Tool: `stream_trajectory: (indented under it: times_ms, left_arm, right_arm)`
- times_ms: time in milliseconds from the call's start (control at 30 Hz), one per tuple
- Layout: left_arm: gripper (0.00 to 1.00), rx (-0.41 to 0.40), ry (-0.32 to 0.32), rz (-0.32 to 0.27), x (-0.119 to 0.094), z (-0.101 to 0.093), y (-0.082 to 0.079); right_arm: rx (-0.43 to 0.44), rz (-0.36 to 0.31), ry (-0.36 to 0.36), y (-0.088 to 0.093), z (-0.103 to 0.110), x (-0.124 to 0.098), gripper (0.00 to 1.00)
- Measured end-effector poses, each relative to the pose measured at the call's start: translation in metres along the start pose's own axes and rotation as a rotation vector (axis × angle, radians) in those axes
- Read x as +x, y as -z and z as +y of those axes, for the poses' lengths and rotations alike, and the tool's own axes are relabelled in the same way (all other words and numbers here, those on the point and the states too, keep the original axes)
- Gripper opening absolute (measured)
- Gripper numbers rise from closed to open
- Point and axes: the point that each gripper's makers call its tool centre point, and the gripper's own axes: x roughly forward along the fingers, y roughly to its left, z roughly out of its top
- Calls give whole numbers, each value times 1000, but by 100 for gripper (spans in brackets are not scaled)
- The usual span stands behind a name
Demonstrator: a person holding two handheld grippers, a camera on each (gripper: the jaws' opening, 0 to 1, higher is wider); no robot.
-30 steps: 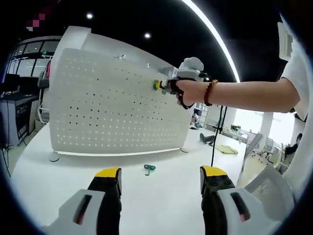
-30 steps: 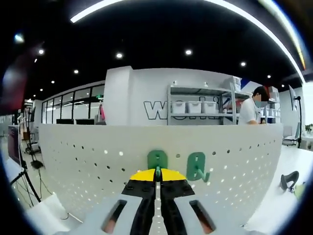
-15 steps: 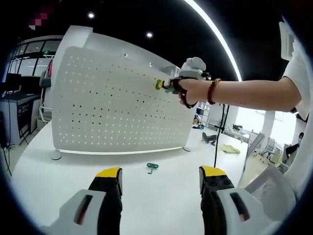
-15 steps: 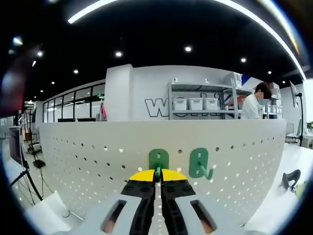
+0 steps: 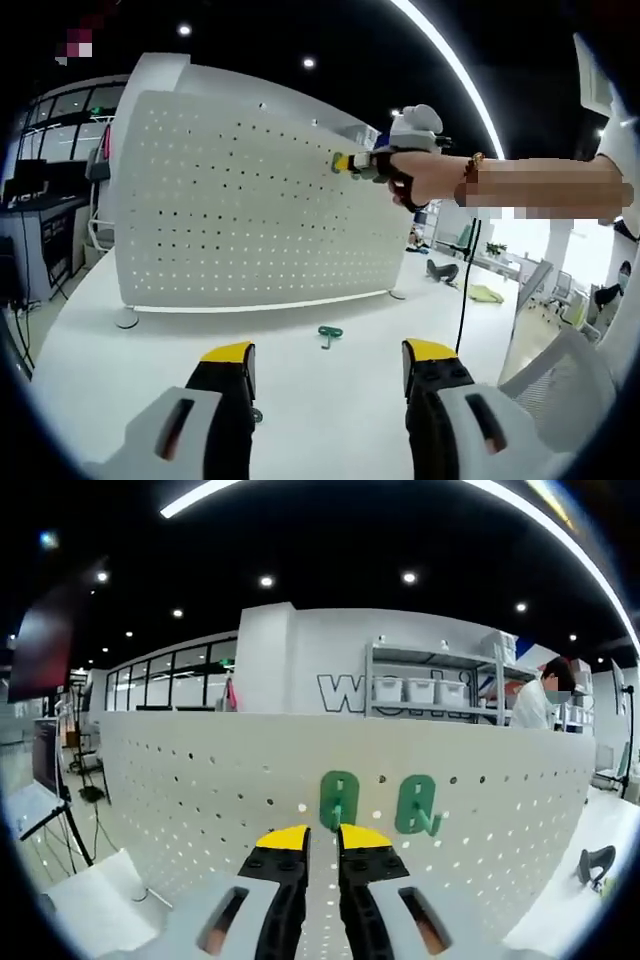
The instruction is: Insert the hook assembly into the mounting plate slot until the hook locks in place.
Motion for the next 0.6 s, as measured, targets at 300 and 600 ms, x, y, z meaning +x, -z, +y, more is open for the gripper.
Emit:
stream_trajectory:
  times_ms: [300,600]
  left_arm:
    - [55,35,-73,84,5,22,20]
    - [51,-19,-114,201,13,40,54]
  right_arm:
    - [-40,9,-24,12,3,-10,9]
    - [-65,37,-38,32,7,-24,9]
